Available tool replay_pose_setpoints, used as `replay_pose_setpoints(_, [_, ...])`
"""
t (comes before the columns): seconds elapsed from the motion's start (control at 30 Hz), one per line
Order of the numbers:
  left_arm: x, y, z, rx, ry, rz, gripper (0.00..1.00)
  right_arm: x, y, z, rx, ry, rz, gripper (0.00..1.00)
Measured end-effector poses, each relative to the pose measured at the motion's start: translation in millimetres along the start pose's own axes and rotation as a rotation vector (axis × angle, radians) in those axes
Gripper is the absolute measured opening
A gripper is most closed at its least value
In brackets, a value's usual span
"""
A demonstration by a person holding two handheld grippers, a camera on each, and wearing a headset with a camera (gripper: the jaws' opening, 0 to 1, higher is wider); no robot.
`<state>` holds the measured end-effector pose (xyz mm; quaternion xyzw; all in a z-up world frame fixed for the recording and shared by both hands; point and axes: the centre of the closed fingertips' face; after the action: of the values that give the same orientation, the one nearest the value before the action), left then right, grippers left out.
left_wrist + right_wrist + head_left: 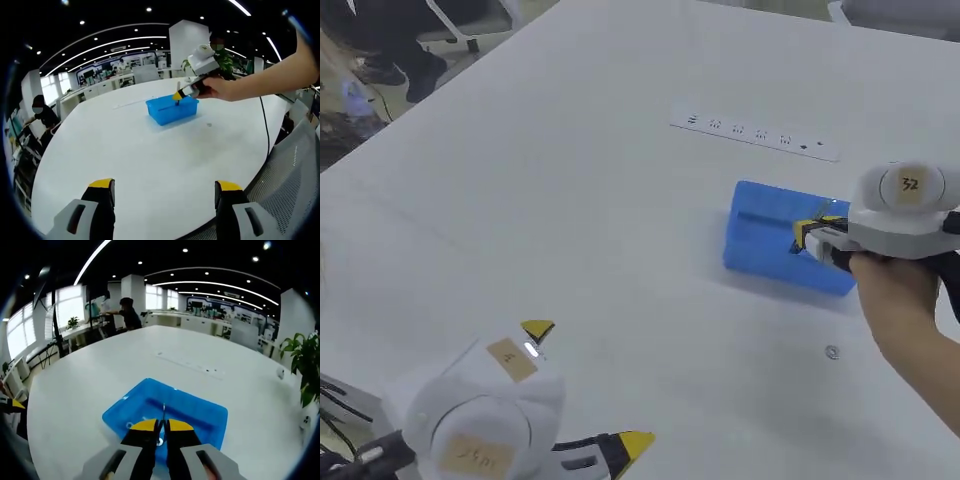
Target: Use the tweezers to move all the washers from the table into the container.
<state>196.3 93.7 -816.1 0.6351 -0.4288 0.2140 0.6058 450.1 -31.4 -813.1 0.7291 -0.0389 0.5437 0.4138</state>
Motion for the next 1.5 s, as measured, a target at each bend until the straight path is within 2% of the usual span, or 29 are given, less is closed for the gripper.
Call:
replay_pose_setpoints(0.17, [-0.7,0.9,0.6,-0.002,0.000,0.001,0.84,8.7,10.6,-1.2,0.003,-0.004,0.028,0.02])
replay_pose_setpoints(0.27, [-0.4,1.4,0.8,-0.002,0.000,0.003,0.84,23.7,30.1,-3.9,0.003,-0.009,0.087,0.02])
replay_pose_setpoints(0.33, [-0.5,1.6,0.9,-0.001,-0.001,0.002,0.84,35.7,43.7,-8.3,0.015,-0.032,0.145,0.02])
replay_pose_setpoints(0.5, [0.3,1.7,0.1,0.002,0.000,0.001,0.84,48.1,73.6,-20.5,0.041,-0.027,0.196,0.02])
replay_pose_setpoints(0.6, [0.8,1.3,0.4,-0.001,0.003,-0.003,0.85,41.6,88.9,-26.5,0.031,-0.015,0.200,0.02])
replay_pose_setpoints(0.7, [2.3,1.5,-0.6,0.002,0.009,0.000,0.85,26.2,97.6,-26.9,0.014,-0.031,0.194,0.02])
replay_pose_setpoints(0.83, [6.8,2.9,0.0,-0.007,0.025,0.014,0.89,5.1,102.4,-22.7,-0.008,-0.083,0.176,0.02])
replay_pose_setpoints(1.0, [8.5,1.8,-4.4,-0.014,0.060,-0.002,0.92,-11.6,103.3,-16.0,-0.031,-0.117,0.151,0.02])
replay_pose_setpoints(1.17, [40.2,2.5,-18.6,0.001,0.146,0.049,0.97,-34.7,100.4,-12.2,-0.037,-0.132,0.101,0.03])
replay_pose_setpoints(1.27, [53.6,2.4,-20.0,-0.007,0.172,0.079,0.97,-47.4,99.6,-13.6,-0.037,-0.139,0.079,0.03])
replay_pose_setpoints(1.5, [62.2,2.4,-9.8,-0.022,0.165,0.086,0.97,-62.9,98.4,-16.0,-0.034,-0.123,0.035,0.03])
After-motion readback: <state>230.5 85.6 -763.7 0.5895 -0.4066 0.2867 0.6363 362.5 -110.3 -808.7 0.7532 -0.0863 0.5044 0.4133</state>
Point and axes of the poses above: the centre of the closed fingertips' face, and the gripper's own axes: y roughly backward along the fingers, z roughly to its right, x roughly out of its top, and after that the axes turned 10 degrees about x, right-handed
